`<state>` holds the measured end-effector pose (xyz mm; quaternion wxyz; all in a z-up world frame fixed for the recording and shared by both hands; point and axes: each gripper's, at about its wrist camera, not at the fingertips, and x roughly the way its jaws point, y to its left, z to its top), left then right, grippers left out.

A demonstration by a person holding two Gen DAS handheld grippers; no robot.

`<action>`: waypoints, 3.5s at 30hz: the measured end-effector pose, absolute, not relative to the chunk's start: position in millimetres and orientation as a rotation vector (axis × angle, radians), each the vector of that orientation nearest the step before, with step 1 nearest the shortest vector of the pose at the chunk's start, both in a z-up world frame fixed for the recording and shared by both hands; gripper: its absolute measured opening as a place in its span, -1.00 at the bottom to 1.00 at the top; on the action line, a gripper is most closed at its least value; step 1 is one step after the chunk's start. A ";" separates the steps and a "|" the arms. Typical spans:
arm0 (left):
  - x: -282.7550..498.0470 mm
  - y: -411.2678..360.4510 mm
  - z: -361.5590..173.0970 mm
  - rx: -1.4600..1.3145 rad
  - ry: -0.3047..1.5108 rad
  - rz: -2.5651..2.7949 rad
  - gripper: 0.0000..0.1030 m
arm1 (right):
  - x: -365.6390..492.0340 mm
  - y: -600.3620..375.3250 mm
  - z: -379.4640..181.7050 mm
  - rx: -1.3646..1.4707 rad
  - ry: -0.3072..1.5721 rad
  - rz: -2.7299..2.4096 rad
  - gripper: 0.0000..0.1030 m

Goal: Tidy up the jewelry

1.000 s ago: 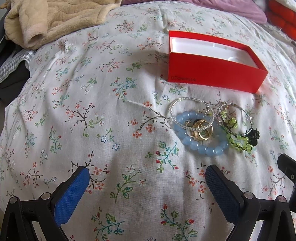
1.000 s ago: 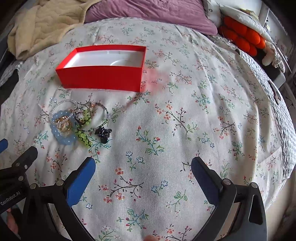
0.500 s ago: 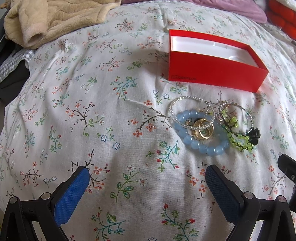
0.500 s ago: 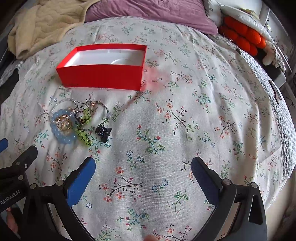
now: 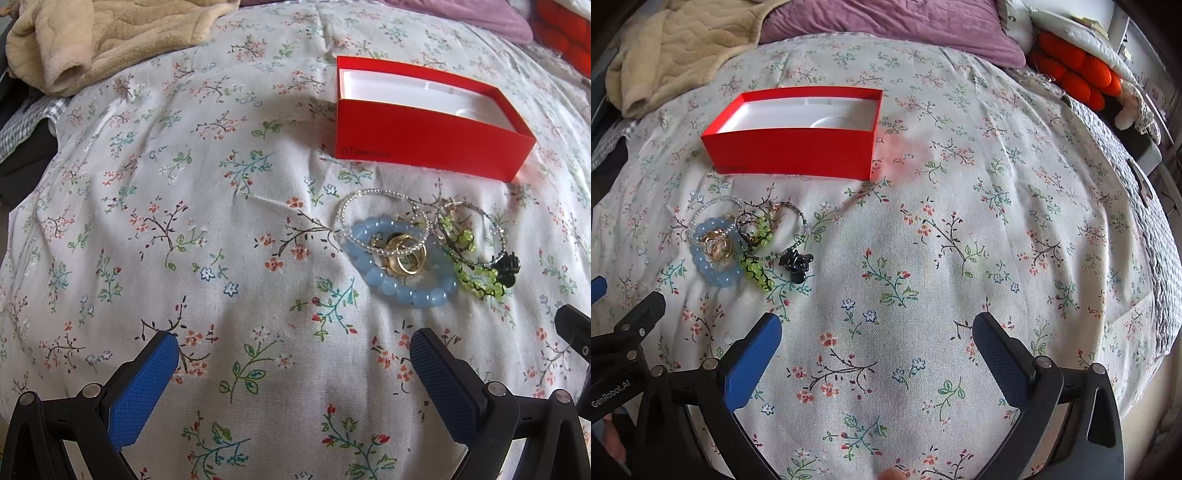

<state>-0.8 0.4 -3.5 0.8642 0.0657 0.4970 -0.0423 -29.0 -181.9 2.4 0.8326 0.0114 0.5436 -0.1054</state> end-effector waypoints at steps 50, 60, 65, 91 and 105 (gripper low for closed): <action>123.5 -31.9 -37.4 0.076 1.293 -0.361 -0.84 | 85.0 -204.7 -29.3 0.279 1.375 0.098 0.09; 119.5 -38.0 -25.7 0.066 1.240 -0.359 -1.00 | 88.3 -203.6 -29.7 0.302 1.376 0.099 -0.22; 112.3 -31.6 -13.6 0.061 1.207 -0.357 -1.00 | 89.2 -194.2 -32.7 0.291 1.383 0.117 -0.43; 92.2 -15.9 39.3 -0.027 1.067 -0.387 -1.00 | 77.3 -182.9 22.4 0.296 1.225 0.193 -0.90; 112.7 -39.9 71.3 -0.190 0.947 -0.462 -1.00 | 76.0 -216.2 64.9 0.405 1.087 0.176 -0.90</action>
